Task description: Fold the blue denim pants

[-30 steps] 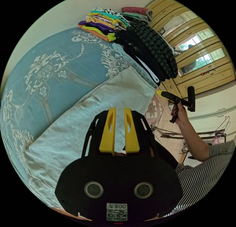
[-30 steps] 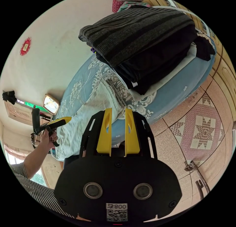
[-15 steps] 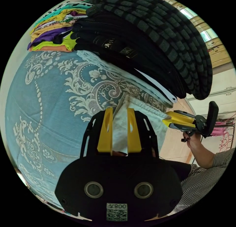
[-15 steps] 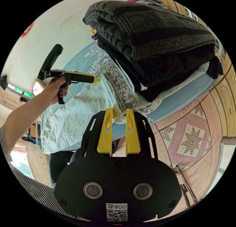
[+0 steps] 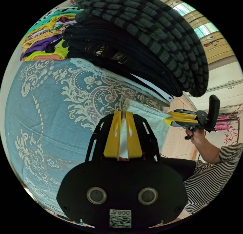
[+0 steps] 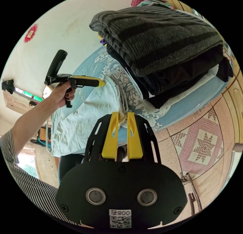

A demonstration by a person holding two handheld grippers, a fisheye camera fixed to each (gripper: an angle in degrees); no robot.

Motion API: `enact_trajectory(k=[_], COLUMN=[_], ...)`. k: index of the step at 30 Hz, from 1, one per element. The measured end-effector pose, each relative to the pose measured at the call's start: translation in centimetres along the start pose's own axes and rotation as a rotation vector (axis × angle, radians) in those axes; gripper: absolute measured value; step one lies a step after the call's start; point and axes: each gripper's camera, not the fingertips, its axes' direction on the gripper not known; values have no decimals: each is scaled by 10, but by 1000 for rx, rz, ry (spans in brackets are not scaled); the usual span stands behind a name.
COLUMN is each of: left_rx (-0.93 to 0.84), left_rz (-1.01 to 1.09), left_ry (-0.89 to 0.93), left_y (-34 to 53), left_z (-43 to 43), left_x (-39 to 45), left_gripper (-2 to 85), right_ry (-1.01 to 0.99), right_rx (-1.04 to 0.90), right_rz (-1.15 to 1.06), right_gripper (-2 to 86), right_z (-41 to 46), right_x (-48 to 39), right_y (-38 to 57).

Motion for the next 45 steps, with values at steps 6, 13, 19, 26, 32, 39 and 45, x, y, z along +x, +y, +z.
enact_trajectory(k=[6, 13, 19, 26, 32, 39, 45], left_rx=[99, 254, 353, 368, 341, 467, 455], left_rz=[66, 156, 168, 29, -207, -518, -437], left_ry=[47, 102, 115, 133, 197, 221, 271], left_y=[31, 118, 228, 371, 485, 604, 618], left_z=[-40, -83, -99, -59, 23, 102, 169], left_x=[-10, -30, -56, -104, -158, -189, -141], left_gripper=[15, 14, 16, 17, 10, 3, 2], right_ry=[-133, -278, -436, -505, -459, -380, -398], right_rx=[96, 126, 34, -180, -390, -561, -598], right_rz=[-106, -322, -541, -683, -720, -700, -736], right_gripper=[63, 62, 61, 62, 62, 68, 75], right_z=[-41, -66, -49, 33, 117, 195, 207], right_x=[-36, -116, -215, -318, -372, -412, -433], right_y=[7, 16, 25, 40, 50, 58, 57])
